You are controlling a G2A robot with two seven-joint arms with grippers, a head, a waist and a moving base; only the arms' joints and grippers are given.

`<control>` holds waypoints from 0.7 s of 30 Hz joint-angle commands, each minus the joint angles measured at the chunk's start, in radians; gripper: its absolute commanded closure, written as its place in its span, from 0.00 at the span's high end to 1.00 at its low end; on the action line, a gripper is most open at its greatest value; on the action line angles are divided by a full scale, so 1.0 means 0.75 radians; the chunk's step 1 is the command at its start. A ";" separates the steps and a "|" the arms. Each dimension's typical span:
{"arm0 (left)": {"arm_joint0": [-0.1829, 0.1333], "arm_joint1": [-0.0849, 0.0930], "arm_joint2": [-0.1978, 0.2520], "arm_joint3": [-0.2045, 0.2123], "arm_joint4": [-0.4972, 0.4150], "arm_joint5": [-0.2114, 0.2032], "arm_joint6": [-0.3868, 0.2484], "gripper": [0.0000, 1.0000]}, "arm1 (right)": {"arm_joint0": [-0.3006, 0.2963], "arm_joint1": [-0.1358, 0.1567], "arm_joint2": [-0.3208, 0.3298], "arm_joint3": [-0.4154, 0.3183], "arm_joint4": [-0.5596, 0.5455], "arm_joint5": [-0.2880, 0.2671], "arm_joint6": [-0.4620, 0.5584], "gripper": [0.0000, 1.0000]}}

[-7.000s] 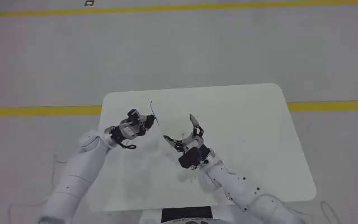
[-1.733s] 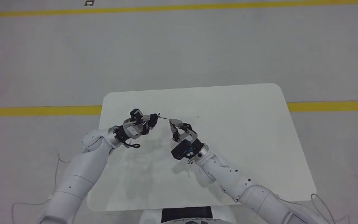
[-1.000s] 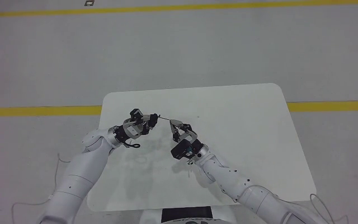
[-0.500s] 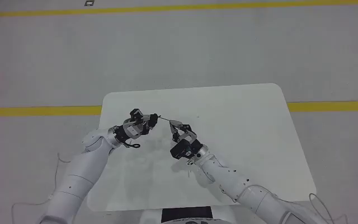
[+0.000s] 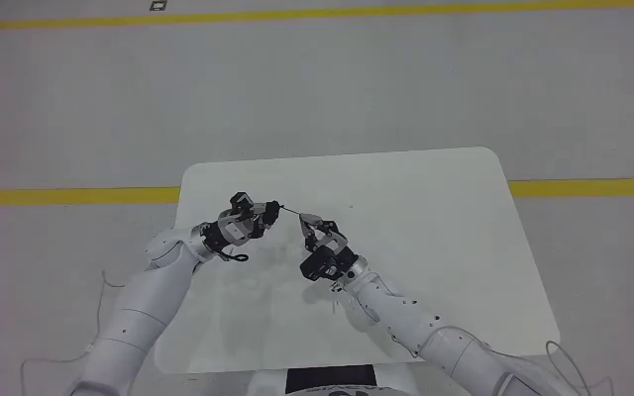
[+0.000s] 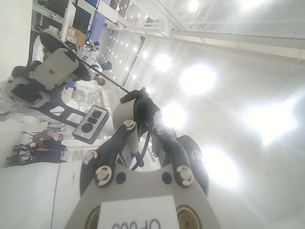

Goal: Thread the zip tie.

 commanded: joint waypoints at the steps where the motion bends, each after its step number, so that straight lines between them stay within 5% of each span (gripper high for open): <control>1: 0.000 0.000 0.000 0.000 0.000 0.000 0.000 0.00 | 0.001 -0.001 -0.002 0.002 0.000 0.000 0.003 0.00; 21: 0.000 0.000 0.000 0.000 0.000 0.000 0.000 0.00 | 0.010 -0.005 -0.015 0.024 0.000 0.000 0.026 0.00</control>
